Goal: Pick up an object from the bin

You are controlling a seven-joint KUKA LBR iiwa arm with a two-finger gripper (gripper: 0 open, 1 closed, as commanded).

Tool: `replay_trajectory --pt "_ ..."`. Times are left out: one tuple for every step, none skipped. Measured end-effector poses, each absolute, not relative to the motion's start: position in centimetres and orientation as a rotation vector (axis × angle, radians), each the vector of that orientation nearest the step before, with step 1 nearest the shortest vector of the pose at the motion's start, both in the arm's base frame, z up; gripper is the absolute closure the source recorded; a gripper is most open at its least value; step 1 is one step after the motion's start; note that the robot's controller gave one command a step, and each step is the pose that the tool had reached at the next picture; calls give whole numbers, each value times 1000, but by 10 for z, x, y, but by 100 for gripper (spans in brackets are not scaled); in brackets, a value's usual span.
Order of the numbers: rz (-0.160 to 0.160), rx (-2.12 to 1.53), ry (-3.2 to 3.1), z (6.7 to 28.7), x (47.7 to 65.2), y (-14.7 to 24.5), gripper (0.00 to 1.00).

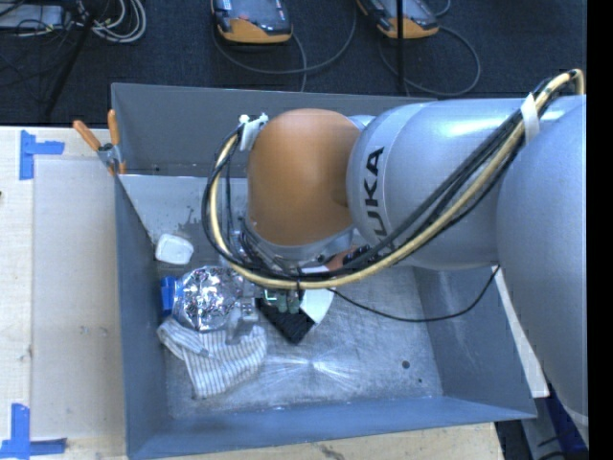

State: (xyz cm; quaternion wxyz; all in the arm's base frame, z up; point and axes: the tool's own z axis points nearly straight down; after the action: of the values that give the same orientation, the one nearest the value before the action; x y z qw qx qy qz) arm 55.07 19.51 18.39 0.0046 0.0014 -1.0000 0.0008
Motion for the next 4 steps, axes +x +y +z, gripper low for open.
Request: replay_trajectory --pt "0 -2 -3139 188 553 194 0" --pt "25 -59 -3137 95 593 217 100" --pt "22 -60 -3138 95 593 217 100" --pt "6 -35 -3135 146 585 226 100"
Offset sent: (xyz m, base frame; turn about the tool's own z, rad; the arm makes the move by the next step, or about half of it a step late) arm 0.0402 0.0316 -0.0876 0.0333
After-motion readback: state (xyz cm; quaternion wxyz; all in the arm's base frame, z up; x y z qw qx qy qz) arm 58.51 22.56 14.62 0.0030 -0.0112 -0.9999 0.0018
